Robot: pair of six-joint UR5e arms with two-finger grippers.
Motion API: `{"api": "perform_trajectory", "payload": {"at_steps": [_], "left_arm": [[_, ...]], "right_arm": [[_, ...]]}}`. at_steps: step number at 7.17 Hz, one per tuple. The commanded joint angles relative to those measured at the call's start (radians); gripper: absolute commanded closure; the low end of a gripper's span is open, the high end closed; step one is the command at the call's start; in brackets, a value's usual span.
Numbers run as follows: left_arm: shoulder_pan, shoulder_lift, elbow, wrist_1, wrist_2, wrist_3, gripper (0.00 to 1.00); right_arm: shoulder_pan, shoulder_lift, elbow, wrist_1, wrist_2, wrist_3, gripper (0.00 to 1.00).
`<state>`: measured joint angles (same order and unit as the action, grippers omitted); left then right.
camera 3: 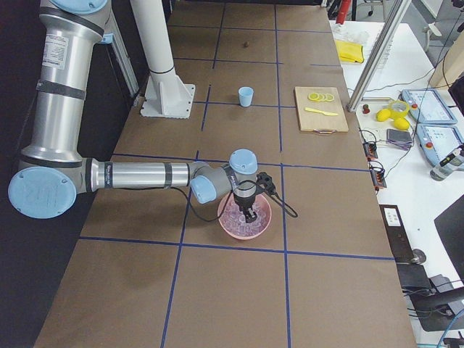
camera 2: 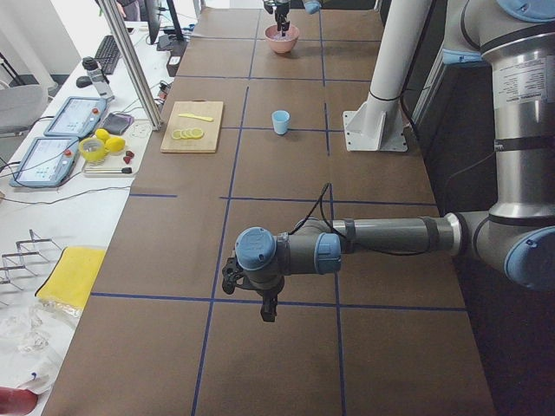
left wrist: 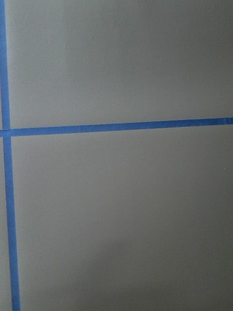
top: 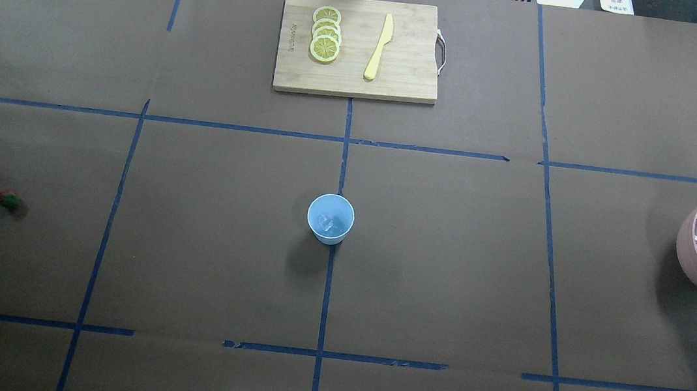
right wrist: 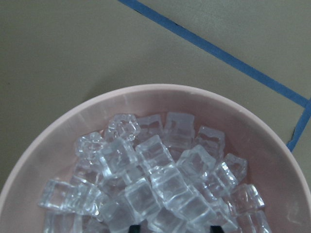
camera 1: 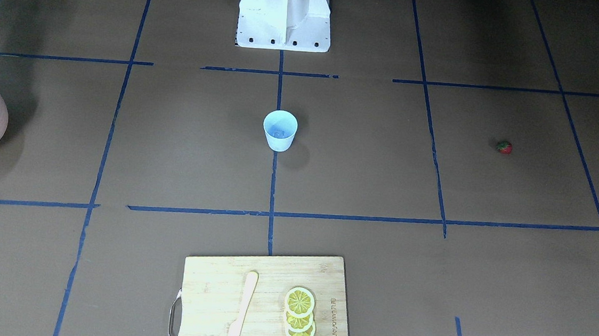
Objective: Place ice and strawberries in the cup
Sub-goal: 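Lower the right gripper into the pink bowl and grasp a third ice cube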
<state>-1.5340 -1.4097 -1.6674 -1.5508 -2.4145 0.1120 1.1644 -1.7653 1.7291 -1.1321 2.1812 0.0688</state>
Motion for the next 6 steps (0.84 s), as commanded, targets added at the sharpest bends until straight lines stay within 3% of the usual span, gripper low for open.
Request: {"api": "perform_trajectory", "payload": {"at_steps": [1, 4, 5, 6], "left_arm": [[0.0, 0.0, 0.0, 0.0, 0.0, 0.0, 0.0], [0.001, 0.0, 0.0, 0.0, 0.0, 0.0, 0.0], [0.0, 0.0, 0.0, 0.0, 0.0, 0.0, 0.0], [0.001, 0.0, 0.0, 0.0, 0.0, 0.0, 0.0]], "right_arm": [[0.001, 0.001, 0.01, 0.0, 0.002, -0.001, 1.0], [0.046, 0.003, 0.104, -0.07, 0.043, 0.02, 1.0], [0.06, 0.003, 0.18, -0.139, 0.066, 0.122, 1.0], [0.06, 0.006, 0.231, -0.147, 0.068, 0.345, 1.0]]}}
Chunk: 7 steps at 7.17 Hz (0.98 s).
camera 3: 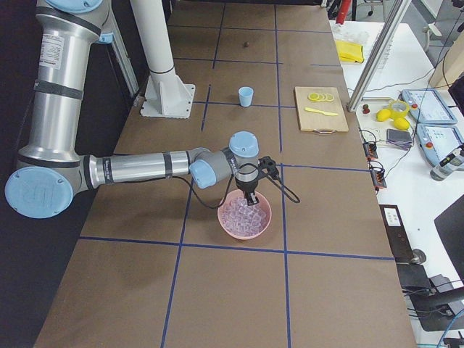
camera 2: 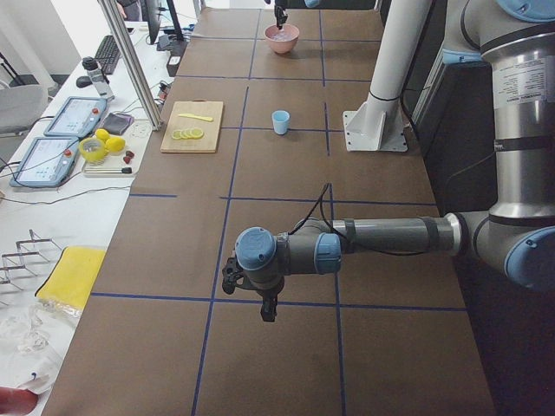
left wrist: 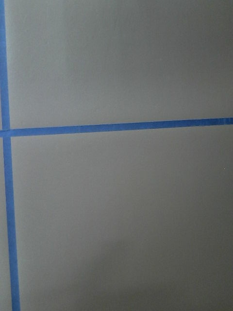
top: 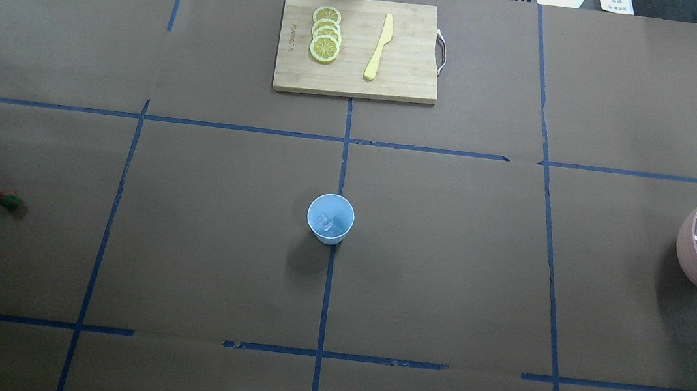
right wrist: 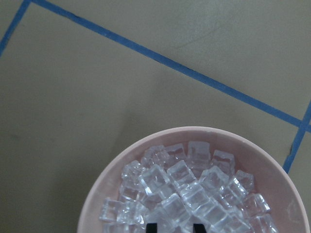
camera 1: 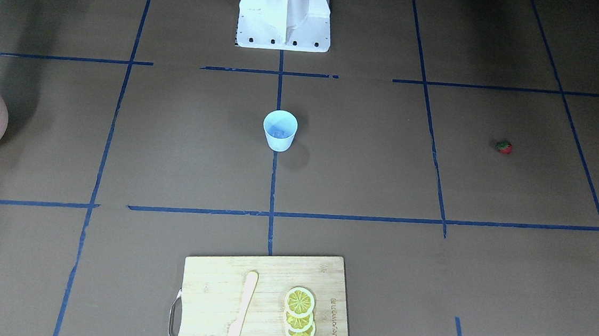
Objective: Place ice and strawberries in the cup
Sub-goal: 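Carry the ice cube with the right gripper over the blue cup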
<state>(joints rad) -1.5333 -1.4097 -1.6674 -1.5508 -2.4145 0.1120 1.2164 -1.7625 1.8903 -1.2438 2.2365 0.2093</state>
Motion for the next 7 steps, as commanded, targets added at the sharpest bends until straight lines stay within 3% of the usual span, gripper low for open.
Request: {"api": "perform_trajectory", "payload": {"at_steps": [1, 3, 5, 6, 7], "left_arm": [[0.001, 0.0, 0.0, 0.0, 0.0, 0.0, 0.0], [-0.001, 0.0, 0.0, 0.0, 0.0, 0.0, 0.0], [0.001, 0.0, 0.0, -0.002, 0.0, 0.0, 0.0], [0.001, 0.0, 0.0, -0.002, 0.0, 0.0, 0.0], [0.001, 0.0, 0.0, -0.002, 0.0, 0.0, 0.0]], "right_arm": [[0.006, 0.033, 0.087, -0.042, 0.017, 0.304, 1.0], [-0.084, 0.124, 0.092, -0.043, 0.006, 0.442, 1.0], [-0.235, 0.249, 0.09, -0.043, -0.059, 0.652, 0.99], [-0.317, 0.33, 0.09, -0.087, -0.099, 0.741, 0.99], [-0.401, 0.46, 0.087, -0.205, -0.179, 0.807, 0.99]]}}
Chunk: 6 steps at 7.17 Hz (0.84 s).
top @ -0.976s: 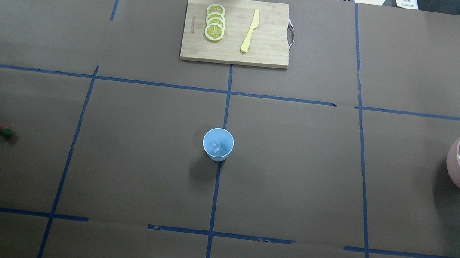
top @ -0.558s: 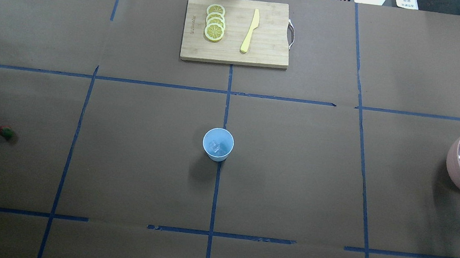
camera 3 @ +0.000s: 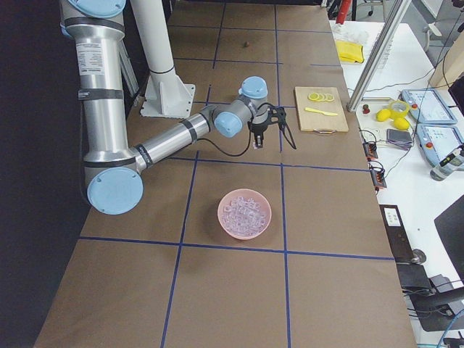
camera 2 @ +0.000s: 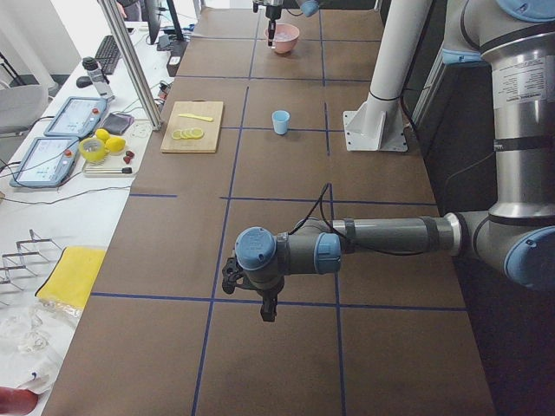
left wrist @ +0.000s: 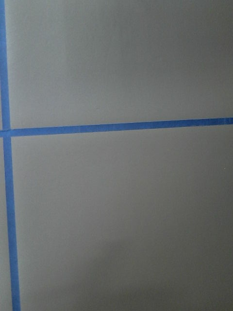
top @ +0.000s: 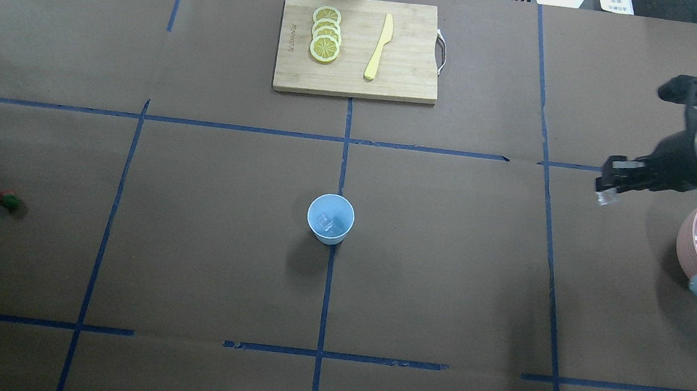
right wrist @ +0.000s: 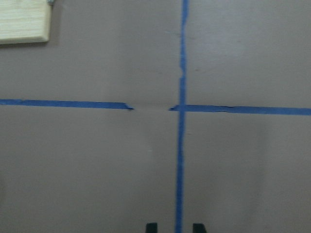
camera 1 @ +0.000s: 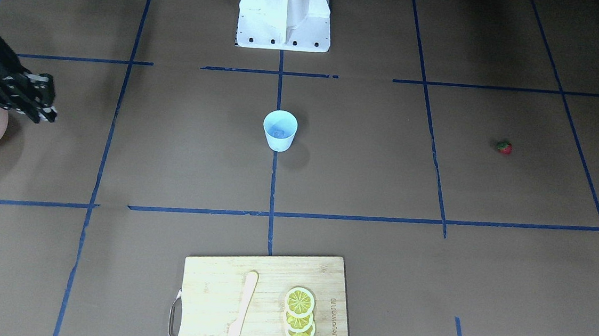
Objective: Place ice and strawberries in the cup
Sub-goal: 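Carry the ice cube with the right gripper over the blue cup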
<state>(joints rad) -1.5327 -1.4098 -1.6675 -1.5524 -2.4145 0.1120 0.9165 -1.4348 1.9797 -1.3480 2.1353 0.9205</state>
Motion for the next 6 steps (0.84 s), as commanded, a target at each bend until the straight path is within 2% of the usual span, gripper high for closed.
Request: {"api": "perform_trajectory", "payload": {"at_steps": [1, 2, 3, 6], "left_arm": [[0.0, 0.0, 0.0, 0.0, 0.0, 0.002, 0.0], [0.0, 0.0, 0.0, 0.0, 0.0, 0.0, 0.0], [0.0, 0.0, 0.0, 0.002, 0.0, 0.0, 0.0], [0.022, 0.0, 0.002, 0.0, 0.0, 0.0, 0.0]], "right_arm": [[-0.192, 0.278, -0.018, -0.253, -0.157, 0.157, 0.99], [-0.232, 0.371, -0.024, -0.363, -0.194, 0.164, 0.99], [-0.273, 0.429, -0.038, -0.379, -0.202, 0.199, 0.98], [-0.433, 0.661, -0.235, -0.376, -0.365, 0.394, 0.98]]}}
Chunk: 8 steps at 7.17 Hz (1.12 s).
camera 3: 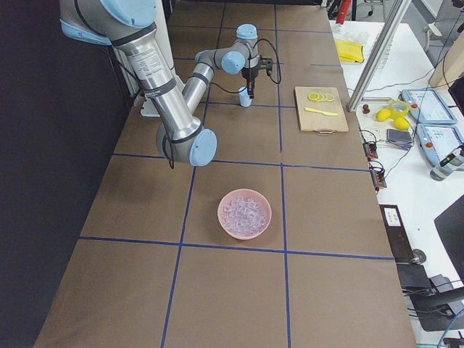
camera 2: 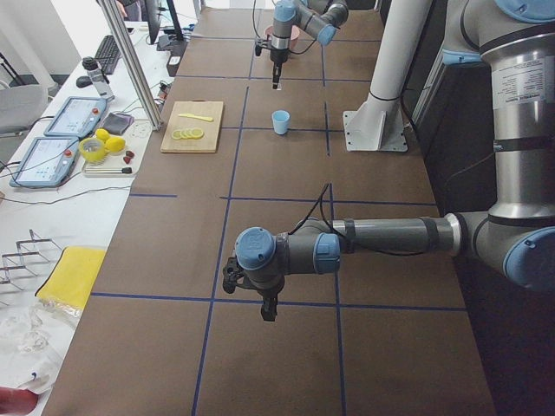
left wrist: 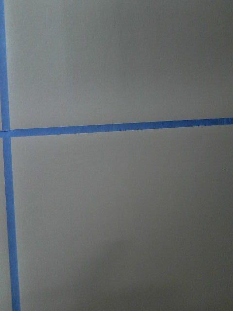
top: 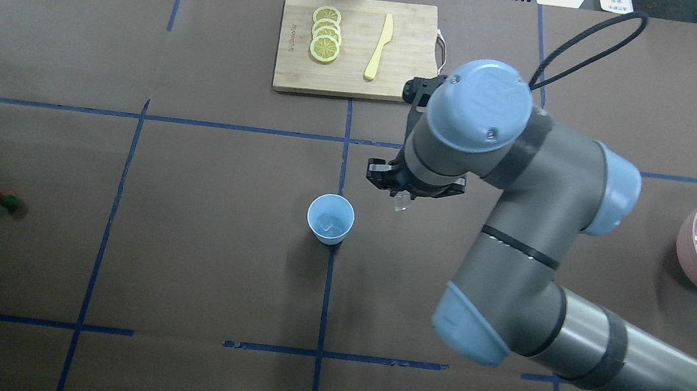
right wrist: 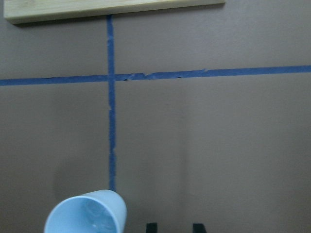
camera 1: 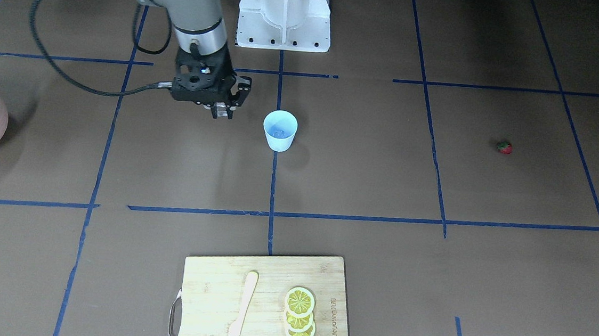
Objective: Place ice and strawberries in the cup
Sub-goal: 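Carry the ice cube with the right gripper over the blue cup, then open the right gripper to drop the ice cube into the blue cup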
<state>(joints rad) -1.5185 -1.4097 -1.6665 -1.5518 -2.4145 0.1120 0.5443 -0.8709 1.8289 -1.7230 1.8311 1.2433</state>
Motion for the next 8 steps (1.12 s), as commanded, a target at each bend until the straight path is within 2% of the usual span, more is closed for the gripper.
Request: {"api": "perform_trajectory", "payload": {"at_steps": [1, 4, 5, 6, 7, 8], "left_arm": [[0.007, 0.0, -0.001, -0.001, 0.0, 0.001, 0.0], [0.011, 0.0, 0.001, -0.001, 0.0, 0.0, 0.0], [0.012, 0.0, 0.001, 0.001, 0.0, 0.0, 0.0], [0.014, 0.0, 0.001, 0.001, 0.0, 0.0, 0.0], [0.017, 0.0, 0.001, 0.001, 0.0, 0.0, 0.0], [0.018, 0.0, 0.001, 0.001, 0.0, 0.0, 0.0]], "right_arm": [[-0.081, 0.13, -0.114, -0.003, -0.073, 0.085, 0.98], [-0.104, 0.132, -0.12, -0.001, -0.092, 0.107, 0.97], [-0.104, 0.132, -0.12, -0.001, -0.092, 0.107, 0.94], [-0.103, 0.13, -0.118, -0.001, -0.092, 0.1, 0.23], [-0.103, 0.135, -0.114, 0.0, -0.096, 0.097, 0.02], [-0.103, 0.135, -0.114, 0.0, -0.096, 0.097, 0.02]]}}
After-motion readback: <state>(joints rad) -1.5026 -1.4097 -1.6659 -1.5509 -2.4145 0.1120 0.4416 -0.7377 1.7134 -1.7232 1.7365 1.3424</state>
